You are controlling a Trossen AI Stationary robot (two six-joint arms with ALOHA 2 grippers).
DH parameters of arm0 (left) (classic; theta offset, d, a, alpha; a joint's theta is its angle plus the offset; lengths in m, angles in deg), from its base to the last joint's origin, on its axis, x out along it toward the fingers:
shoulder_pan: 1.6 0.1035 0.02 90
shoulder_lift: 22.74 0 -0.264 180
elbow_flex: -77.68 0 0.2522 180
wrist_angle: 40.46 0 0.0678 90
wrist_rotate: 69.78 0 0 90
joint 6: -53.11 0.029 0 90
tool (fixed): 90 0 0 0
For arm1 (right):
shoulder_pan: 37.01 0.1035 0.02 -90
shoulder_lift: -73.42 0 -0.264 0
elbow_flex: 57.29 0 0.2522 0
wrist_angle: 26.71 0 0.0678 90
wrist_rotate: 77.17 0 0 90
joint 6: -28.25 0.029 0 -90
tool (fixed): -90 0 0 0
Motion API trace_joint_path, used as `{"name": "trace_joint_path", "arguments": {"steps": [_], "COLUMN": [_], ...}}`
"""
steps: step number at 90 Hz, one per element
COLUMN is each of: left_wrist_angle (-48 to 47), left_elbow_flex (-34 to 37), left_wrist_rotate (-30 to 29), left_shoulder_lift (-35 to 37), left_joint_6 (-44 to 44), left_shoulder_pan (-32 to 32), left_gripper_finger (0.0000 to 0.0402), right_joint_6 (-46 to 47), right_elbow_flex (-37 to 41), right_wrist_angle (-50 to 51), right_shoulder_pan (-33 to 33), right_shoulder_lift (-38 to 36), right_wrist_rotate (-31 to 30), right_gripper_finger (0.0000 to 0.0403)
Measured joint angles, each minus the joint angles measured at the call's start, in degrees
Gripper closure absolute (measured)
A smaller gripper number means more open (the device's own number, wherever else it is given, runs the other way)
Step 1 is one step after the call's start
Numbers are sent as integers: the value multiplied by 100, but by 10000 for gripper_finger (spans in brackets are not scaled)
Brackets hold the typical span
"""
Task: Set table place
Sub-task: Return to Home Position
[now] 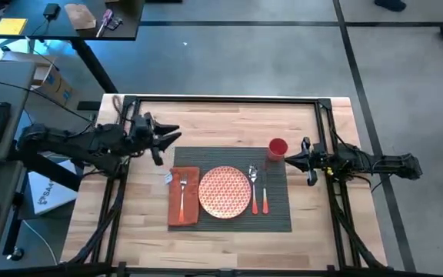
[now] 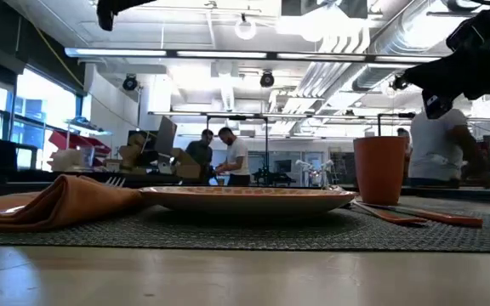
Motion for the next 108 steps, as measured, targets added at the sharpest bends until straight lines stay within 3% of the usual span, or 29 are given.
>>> {"name": "trace_joint_path", "arguments": {"steps": [17, 61, 79, 108], "left_wrist_angle": [1207, 1112, 1049, -721], "left_elbow_flex": [1050, 2425, 3051, 3079], "left_wrist_rotate": [1009, 1590, 2334, 3055], "left_shoulder_lift": [876, 2702, 3339, 3752], "left_joint_6": [1206, 1030, 658, -294], "left_shoulder_pan": [579, 1291, 1688, 1986], "left_gripper_finger": [287, 287, 287, 287], "right_joint_6": [-2, -2, -2, -2], "right_elbow_flex": [0, 0, 0, 0], "right_wrist_angle": [1, 0, 1, -1], "right_shoulder_pan": [-1, 1, 1, 1], "right_shoulder_lift": [0, 0, -1, 0], "right_wrist_rotate": [0, 0, 0, -2], "right_gripper_finger": [403, 403, 403, 403]}}
